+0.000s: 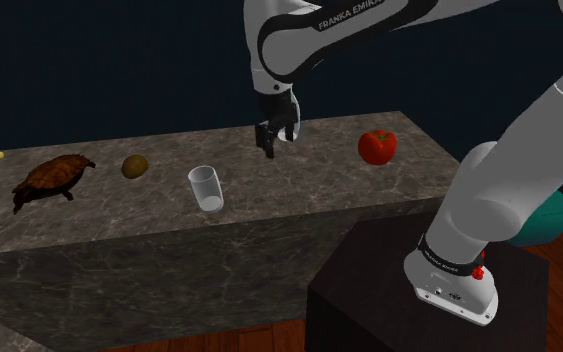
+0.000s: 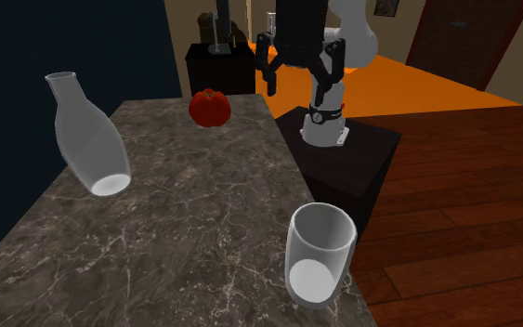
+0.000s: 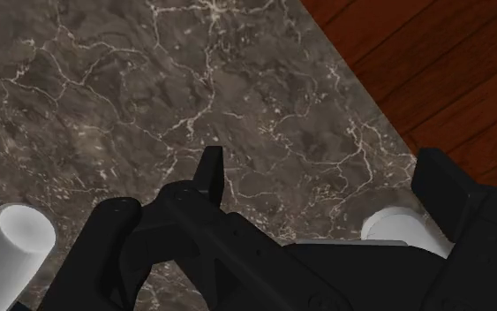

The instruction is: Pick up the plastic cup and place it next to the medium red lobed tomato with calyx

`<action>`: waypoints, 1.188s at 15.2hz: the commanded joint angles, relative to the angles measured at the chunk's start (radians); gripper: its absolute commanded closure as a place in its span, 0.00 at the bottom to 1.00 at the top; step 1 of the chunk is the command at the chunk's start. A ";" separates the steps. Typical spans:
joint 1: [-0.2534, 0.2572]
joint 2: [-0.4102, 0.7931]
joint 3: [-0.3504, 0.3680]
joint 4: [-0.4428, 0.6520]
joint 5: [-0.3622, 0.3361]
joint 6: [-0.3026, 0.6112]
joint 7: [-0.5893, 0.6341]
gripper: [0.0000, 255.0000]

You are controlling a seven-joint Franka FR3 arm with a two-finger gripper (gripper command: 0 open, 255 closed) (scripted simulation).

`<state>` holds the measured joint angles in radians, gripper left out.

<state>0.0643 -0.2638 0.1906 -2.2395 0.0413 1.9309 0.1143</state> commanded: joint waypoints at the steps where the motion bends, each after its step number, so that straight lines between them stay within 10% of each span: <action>1: 0.005 0.066 0.021 0.034 -0.011 0.043 0.040 0.00; 18: 0.098 0.624 0.073 0.538 -0.216 0.145 0.318 0.00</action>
<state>0.1589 0.3461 0.2646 -1.7071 -0.1688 2.0675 0.4270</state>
